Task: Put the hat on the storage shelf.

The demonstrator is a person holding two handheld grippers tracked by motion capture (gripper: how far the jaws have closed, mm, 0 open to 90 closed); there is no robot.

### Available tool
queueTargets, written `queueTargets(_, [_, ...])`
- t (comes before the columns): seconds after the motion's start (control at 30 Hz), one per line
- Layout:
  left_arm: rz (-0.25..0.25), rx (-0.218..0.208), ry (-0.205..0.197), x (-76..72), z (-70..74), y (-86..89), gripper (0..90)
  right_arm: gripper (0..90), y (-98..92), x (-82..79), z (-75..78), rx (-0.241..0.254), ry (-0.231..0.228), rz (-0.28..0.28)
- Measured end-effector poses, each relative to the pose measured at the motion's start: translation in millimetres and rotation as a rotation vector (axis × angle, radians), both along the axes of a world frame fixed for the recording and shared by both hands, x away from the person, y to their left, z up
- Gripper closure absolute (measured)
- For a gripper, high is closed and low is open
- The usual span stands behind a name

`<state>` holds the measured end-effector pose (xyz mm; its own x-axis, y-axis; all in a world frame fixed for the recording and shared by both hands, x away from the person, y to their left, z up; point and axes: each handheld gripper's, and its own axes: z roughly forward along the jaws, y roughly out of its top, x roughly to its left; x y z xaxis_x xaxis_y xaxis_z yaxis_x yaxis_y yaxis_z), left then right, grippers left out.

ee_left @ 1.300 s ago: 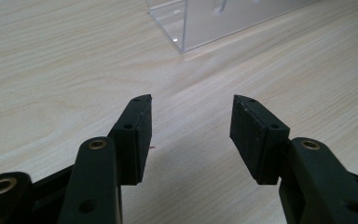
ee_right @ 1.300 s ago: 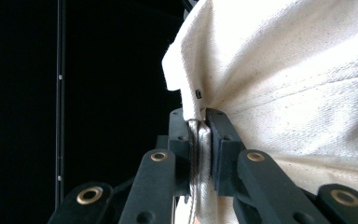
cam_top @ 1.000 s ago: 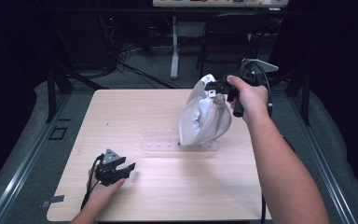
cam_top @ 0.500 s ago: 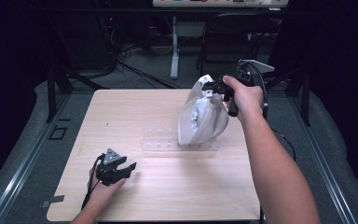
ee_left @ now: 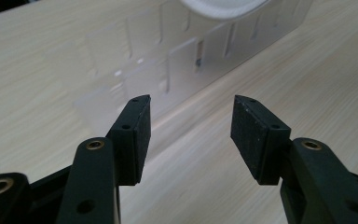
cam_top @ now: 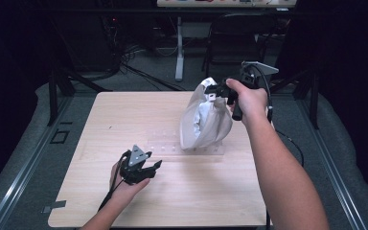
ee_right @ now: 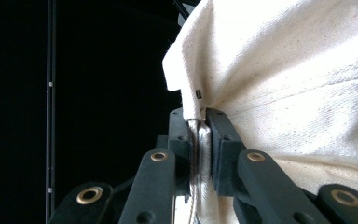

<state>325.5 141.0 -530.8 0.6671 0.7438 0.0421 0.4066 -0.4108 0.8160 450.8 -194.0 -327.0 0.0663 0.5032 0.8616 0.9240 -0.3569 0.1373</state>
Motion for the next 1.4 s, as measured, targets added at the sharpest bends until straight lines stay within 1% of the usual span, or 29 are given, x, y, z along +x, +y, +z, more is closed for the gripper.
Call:
queueTargets(0.07, [-0.020, -0.004, -0.011, 2.4, 4.9, -14.3, 47.6, 81.5, 0.8, 0.1, -0.5, -0.001, -0.005, 0.003])
queueTargets(0.13, [-0.038, 0.015, -0.036, 4.3, 9.8, -30.8, 47.6, 81.5, 1.1, 0.2, -0.6, 0.002, -0.002, 0.008])
queueTargets(0.23, [-0.056, 0.052, -0.078, 6.2, 15.3, -49.4, 47.2, 81.5, 1.3, -0.1, -0.6, 0.001, -0.004, 0.012])
queueTargets(0.3, [-0.063, 0.059, -0.078, 8.6, 18.2, -58.8, 47.1, 81.5, 1.2, -0.3, -0.2, 0.000, -0.005, 0.009])
queueTargets(0.4, [-0.067, 0.038, -0.059, 12.6, 21.1, -68.0, 47.1, 81.5, 0.1, -0.7, -0.4, 0.002, -0.008, 0.012])
queueTargets(0.43, [-0.069, 0.041, -0.048, 14.1, 22.7, -72.1, 47.1, 81.4, -0.1, -0.9, -0.5, 0.001, -0.008, 0.013])
queueTargets(0.47, [-0.069, 0.040, -0.051, 14.8, 22.9, -74.2, 47.1, 81.4, -0.4, -1.4, -0.5, 0.001, -0.011, 0.013])
queueTargets(0.5, [-0.070, 0.044, -0.049, 15.4, 23.7, -76.7, 47.1, 81.5, 0.0, -1.6, -0.4, 0.000, -0.011, 0.010])
queueTargets(0.57, [-0.080, 0.037, -0.042, 15.9, 24.8, -82.1, 47.1, 81.5, -0.3, -1.9, -0.4, 0.000, -0.014, 0.016])
queueTargets(0.6, [-0.087, 0.040, -0.038, 15.8, 25.6, -84.2, 46.9, 81.5, -0.3, -2.0, -0.3, 0.001, -0.015, 0.016])
queueTargets(0.7, [-0.104, 0.055, -0.043, 15.1, 27.7, -94.4, 46.9, 81.5, -0.3, -2.0, 0.1, 0.005, -0.017, 0.018])
queueTargets(0.77, [-0.098, 0.063, -0.048, 16.0, 28.3, -99.4, 47.0, 81.4, 0.5, -2.1, 0.4, 0.010, -0.018, 0.016])
queueTargets(0.8, [-0.093, 0.065, -0.050, 16.8, 28.0, -101.1, 47.8, 81.4, 0.7, -2.2, 0.3, 0.010, -0.018, 0.023])
queueTargets(0.87, [-0.067, 0.095, -0.049, 19.2, 27.3, -103.9, 49.9, 81.4, 0.8, -2.4, 0.3, 0.008, -0.015, 0.024])
queueTargets(1.0, [-0.034, 0.138, -0.043, 23.7, 23.7, -102.8, 59.8, 81.4, 0.9, -3.1, 1.0, 0.007, -0.016, 0.025])
queueTargets(1.07, [-0.026, 0.142, -0.034, 25.3, 22.7, -100.5, 64.1, 81.4, 0.7, -3.4, 1.4, 0.003, -0.013, 0.030])
queueTargets(1.2, [-0.015, 0.136, -0.043, 26.4, 22.1, -95.6, 69.5, 81.4, 0.8, -3.9, 1.7, -0.001, -0.015, 0.034])
queueTargets(1.3, [-0.018, 0.115, -0.037, 26.9, 22.8, -92.3, 71.7, 81.4, 2.5, -4.4, 2.7, 0.001, -0.017, 0.025])
queueTargets(1.4, [-0.029, 0.086, -0.037, 27.9, 22.8, -88.8, 73.8, 81.4, 3.4, -5.0, 3.8, 0.007, -0.030, 0.028])
